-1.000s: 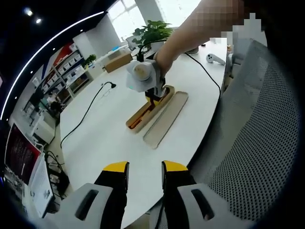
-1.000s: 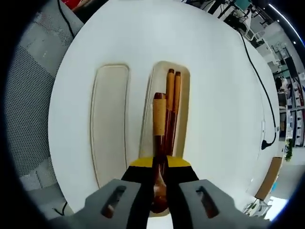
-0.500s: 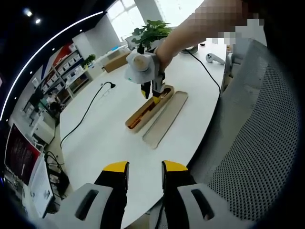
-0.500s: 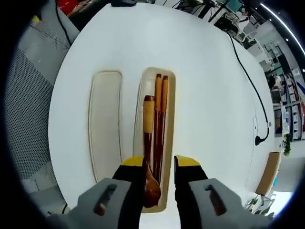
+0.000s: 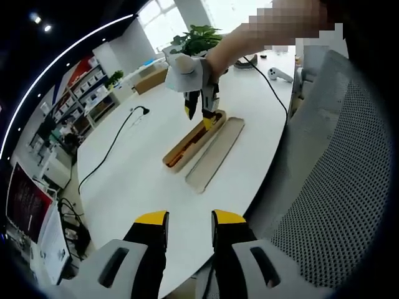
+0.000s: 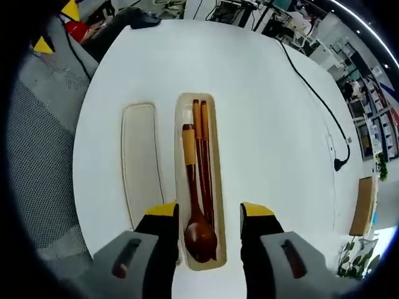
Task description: Arrange the utensils inside the cutlery case until each visible utensil rests in its matching compartment.
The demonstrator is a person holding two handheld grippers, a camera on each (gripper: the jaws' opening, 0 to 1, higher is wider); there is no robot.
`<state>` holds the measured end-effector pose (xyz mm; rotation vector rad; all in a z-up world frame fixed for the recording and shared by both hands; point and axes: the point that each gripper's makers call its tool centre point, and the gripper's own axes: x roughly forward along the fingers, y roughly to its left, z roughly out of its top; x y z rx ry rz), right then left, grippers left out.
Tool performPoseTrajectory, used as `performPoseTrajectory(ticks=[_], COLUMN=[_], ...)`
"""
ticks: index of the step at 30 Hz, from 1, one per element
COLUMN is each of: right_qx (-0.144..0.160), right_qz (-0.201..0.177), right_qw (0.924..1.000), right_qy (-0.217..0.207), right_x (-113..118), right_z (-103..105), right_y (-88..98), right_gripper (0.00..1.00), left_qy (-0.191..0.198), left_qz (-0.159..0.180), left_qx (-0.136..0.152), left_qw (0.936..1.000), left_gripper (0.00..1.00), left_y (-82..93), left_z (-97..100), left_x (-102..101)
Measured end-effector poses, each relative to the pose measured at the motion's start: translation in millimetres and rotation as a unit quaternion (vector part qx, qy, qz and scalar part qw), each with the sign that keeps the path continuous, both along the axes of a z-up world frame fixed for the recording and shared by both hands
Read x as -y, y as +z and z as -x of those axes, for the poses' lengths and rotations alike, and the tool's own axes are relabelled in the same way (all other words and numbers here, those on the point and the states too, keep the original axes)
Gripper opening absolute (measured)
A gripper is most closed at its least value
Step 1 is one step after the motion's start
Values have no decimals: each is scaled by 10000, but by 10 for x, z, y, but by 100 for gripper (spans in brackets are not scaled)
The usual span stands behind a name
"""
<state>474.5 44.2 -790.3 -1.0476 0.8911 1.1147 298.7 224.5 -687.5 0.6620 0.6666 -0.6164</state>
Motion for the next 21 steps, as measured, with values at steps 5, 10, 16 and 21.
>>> performPoseTrajectory(ticks=[5,10,16,21], right_qx=[-109,-235,-380,-440], right_qz=[-95,-217,-391,-507], right_qw=[9997,9984,9960,9936], right_qy=[-203,-472,-714,-909], right_x=[117,244,368,485], right_z=[43,84,185,255], right_y=[-17,-40,-81,-90], right_gripper=[44,48,53,55], left_qy=[6,22,14,-10], left_qz=[-23,-29,-24,-30], left_qx=[1,17,22,12], left_qw=[10000,10000,10000,10000], left_gripper=[28,28,28,28], left_y=[-3,1,1,-2], left_z=[3,0,-1,3], left_x=[-4,-11,-9,-2])
